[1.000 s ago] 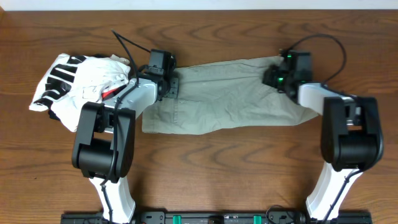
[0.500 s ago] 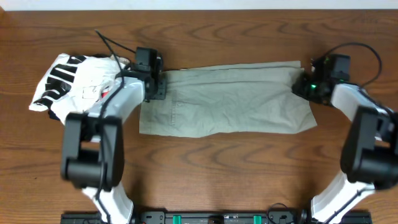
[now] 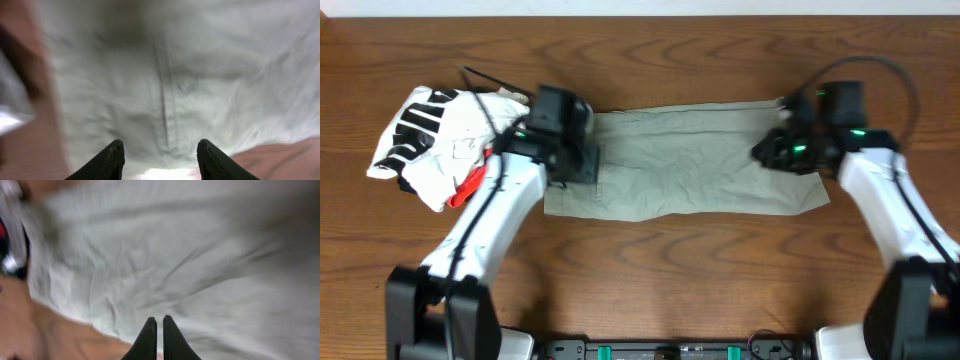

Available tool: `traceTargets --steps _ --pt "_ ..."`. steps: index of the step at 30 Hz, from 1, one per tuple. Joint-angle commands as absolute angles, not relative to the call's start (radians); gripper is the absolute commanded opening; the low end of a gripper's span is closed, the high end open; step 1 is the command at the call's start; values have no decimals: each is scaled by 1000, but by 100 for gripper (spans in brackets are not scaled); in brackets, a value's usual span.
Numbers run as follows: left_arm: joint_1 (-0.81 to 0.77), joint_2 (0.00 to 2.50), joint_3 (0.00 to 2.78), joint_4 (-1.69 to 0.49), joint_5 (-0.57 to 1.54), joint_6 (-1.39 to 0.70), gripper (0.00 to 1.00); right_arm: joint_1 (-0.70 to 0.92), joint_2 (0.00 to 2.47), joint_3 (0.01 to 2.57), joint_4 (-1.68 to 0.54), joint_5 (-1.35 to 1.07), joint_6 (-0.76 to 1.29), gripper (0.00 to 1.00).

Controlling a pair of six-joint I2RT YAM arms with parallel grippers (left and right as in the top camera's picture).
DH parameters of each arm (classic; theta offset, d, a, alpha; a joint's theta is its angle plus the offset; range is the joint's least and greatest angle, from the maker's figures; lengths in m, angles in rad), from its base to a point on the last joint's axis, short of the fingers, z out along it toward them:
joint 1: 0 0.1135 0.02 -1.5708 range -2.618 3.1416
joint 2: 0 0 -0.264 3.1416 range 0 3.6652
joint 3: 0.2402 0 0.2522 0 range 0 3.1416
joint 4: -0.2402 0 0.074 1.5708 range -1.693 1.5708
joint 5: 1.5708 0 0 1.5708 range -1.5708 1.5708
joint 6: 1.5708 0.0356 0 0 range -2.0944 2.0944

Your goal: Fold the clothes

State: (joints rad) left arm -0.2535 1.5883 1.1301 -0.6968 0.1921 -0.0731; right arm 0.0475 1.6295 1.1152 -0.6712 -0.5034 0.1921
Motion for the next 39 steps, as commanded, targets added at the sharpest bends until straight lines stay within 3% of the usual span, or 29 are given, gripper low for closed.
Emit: traceTargets --steps 1,9,15,21,27,39 --pt "-285 1637 1059 -679 228 -79 50 142 1731 1097 -692 -475 174 6" --pt "-290 1777 962 -633 72 -60 50 177 1932 1097 -714 -198 251 2" --pt "-273 1826 950 -651 28 -60 49 58 1969 1097 -851 2 392 1" --pt "-216 1826 950 -678 6 -60 50 -104 1958 1098 -931 89 397 1" --pt "-168 1819 954 -691 11 -65 44 -214 1958 1098 -935 102 396 1" --pt "-169 1626 1127 -898 14 -65 46 -276 1864 1247 -1108 60 395 1"
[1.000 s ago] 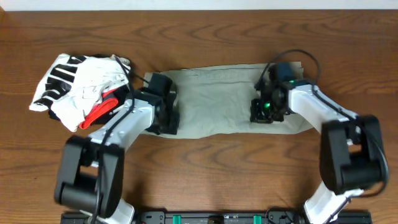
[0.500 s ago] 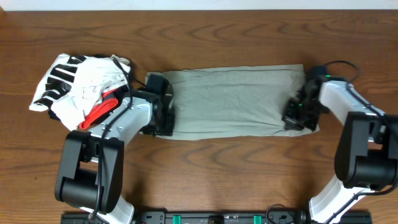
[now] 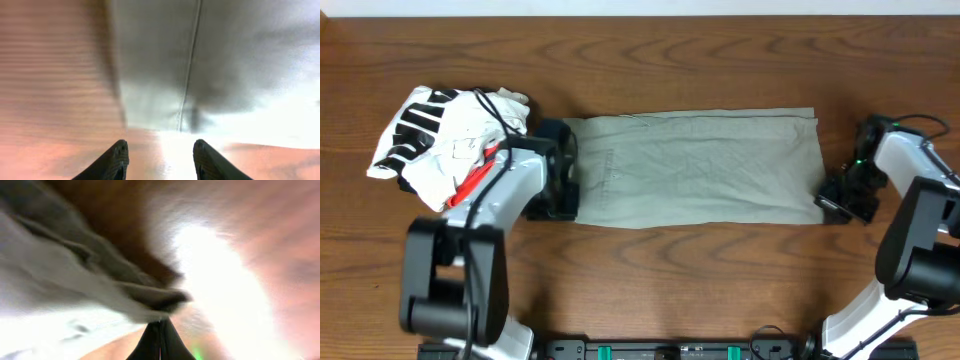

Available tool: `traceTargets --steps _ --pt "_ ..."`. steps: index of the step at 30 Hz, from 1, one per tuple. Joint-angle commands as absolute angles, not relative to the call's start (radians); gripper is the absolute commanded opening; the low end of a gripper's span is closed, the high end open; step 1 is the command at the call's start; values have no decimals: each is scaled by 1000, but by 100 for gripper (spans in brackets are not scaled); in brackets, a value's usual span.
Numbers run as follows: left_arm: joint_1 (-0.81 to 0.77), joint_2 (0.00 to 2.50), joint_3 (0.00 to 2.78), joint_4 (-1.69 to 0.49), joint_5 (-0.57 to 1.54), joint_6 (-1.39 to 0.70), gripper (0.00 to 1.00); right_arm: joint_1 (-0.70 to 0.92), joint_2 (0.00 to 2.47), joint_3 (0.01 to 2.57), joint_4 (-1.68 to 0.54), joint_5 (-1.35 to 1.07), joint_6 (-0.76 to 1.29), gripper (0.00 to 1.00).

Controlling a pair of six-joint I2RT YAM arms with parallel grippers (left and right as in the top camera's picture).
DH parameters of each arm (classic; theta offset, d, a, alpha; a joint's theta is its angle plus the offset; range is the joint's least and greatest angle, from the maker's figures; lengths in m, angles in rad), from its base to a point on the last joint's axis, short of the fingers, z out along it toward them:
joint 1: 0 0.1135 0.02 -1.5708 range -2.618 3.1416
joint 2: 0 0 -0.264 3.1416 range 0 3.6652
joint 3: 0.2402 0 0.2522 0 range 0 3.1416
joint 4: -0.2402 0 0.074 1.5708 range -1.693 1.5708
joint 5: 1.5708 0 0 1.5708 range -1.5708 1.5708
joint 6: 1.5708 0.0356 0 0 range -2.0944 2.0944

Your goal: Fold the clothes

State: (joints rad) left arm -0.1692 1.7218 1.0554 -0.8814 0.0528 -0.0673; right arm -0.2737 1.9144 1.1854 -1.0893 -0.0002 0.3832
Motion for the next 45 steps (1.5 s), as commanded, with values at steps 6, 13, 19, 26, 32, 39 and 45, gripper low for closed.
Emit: traceTargets --steps 6,13,19,26,32,39,45 --pt "-168 1486 1137 -902 14 -160 62 -274 1707 1283 -1103 -192 302 14" --pt "-167 1491 1101 -926 14 -373 71 -271 1610 1283 -1078 -487 102 34" --pt "-167 1506 1034 -901 15 -424 74 -216 1610 1256 -1082 -526 20 33" --pt "-167 1505 1033 -897 15 -424 74 4 1618 1113 -804 -389 174 1" --pt "-167 1496 1036 -897 142 -345 74 131 1703 1000 -525 -234 286 1" --pt "-167 1430 1052 -897 332 -254 73 123 1873 999 -472 -1 424 1" --pt "-166 1346 1052 -892 311 -210 80 -10 1979 999 -513 155 504 1"
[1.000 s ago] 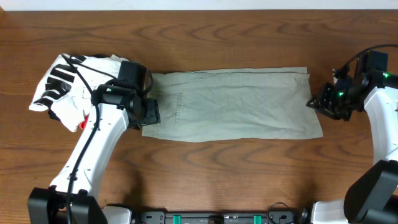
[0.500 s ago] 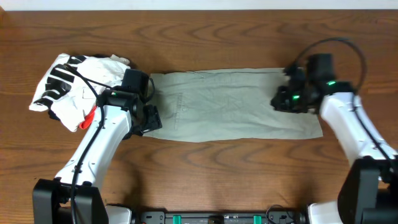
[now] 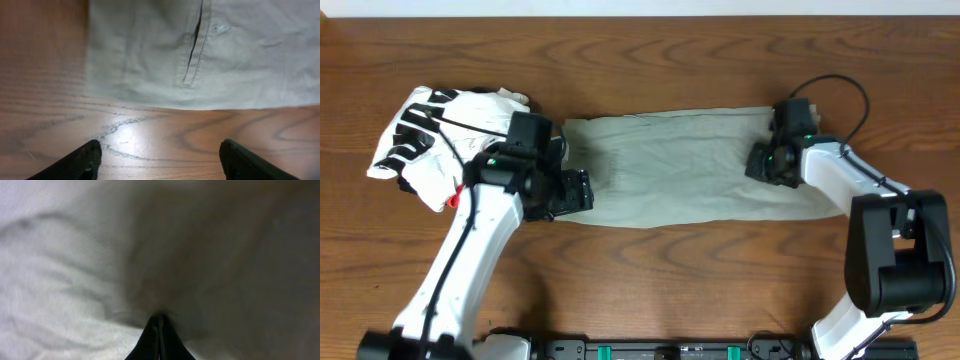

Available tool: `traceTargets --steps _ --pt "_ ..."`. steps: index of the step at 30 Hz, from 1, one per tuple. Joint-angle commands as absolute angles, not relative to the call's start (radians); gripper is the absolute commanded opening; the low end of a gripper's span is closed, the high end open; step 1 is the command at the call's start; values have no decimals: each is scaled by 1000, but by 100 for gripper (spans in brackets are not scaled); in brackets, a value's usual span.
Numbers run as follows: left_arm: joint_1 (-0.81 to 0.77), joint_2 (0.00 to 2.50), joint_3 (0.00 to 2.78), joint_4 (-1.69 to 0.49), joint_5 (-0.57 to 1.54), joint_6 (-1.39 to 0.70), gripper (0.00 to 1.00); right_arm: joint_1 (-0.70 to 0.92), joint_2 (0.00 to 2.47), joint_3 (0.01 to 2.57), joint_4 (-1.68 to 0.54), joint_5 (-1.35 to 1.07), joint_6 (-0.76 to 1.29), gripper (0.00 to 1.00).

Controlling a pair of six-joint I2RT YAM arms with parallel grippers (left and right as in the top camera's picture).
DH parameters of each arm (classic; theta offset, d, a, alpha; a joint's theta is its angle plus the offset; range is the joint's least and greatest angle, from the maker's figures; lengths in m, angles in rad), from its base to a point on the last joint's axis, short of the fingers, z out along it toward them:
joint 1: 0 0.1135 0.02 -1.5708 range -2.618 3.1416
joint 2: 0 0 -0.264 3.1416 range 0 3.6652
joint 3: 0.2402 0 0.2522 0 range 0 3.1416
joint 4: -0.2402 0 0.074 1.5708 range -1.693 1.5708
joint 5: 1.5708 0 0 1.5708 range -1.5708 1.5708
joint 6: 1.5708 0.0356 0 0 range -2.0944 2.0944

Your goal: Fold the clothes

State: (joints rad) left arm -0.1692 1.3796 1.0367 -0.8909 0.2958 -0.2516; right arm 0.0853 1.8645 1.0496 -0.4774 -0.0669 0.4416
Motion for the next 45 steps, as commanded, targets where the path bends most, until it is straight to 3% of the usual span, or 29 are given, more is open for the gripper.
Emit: traceTargets --steps 1,7,11,16,27,30,32,38,40,45 --pt "-166 1340 1052 -893 302 -210 80 -35 1983 999 -521 152 503 1" --pt "-166 1345 1051 -891 302 -222 80 -137 1967 999 -550 76 438 1" --pt "-166 1368 1049 -874 303 -290 80 -135 1938 1002 -541 -101 357 4" --pt "-166 1436 1027 -778 307 -378 83 -130 1867 1002 -581 -117 373 4" --pt "-132 1703 1023 -498 535 -75 83 -131 1814 1002 -591 -147 371 7" --pt "-94 1742 1023 -495 568 25 84 -131 1812 1002 -591 -166 330 19" --pt "-71 1761 1023 -495 592 89 83 -132 1800 1002 -591 -166 301 39" --pt "-43 1836 1023 -486 736 263 83 -130 1670 1035 -600 -268 266 60" --pt "-46 1873 1023 -480 791 296 84 -124 1613 1036 -604 -332 265 63" --pt "-47 1980 1023 -463 804 303 84 -80 1522 1036 -630 -401 265 58"
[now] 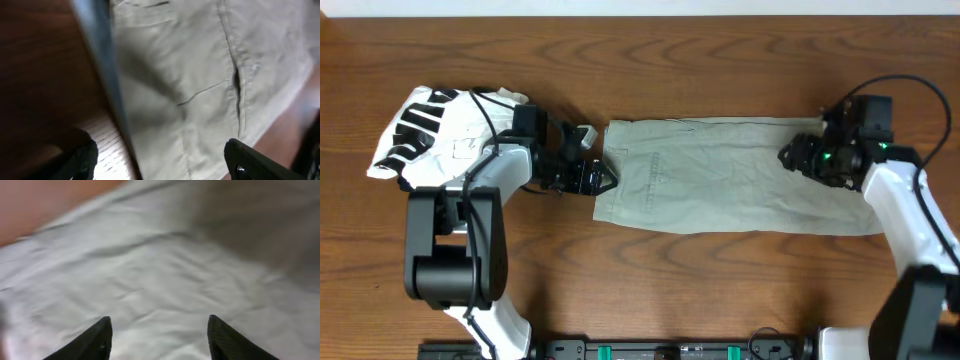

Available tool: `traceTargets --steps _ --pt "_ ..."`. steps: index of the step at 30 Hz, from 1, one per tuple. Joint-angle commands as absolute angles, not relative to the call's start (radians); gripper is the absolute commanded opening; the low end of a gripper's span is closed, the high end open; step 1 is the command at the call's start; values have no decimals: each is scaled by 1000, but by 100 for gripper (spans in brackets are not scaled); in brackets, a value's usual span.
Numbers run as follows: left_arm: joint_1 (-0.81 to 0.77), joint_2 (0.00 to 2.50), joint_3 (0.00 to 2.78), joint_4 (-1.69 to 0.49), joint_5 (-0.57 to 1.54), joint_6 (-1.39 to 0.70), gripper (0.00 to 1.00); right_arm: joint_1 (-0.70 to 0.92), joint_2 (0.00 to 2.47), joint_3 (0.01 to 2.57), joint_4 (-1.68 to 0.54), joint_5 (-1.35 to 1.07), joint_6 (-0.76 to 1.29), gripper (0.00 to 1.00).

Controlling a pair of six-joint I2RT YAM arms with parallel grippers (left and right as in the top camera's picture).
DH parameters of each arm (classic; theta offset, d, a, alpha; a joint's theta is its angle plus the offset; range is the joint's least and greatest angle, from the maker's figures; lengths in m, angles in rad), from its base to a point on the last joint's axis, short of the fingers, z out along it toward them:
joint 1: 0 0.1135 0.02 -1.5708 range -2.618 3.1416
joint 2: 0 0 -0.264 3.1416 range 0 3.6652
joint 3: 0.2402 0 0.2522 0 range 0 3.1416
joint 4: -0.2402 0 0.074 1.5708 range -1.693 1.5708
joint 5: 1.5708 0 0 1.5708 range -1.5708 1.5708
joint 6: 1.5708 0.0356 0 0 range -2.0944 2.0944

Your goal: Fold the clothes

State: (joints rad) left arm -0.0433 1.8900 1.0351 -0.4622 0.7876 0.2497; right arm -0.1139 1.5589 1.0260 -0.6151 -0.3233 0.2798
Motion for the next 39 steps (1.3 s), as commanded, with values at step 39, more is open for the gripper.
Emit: traceTargets --steps 39 --pt "-105 2104 1023 -300 888 -28 57 323 1910 1036 -490 -276 407 29"
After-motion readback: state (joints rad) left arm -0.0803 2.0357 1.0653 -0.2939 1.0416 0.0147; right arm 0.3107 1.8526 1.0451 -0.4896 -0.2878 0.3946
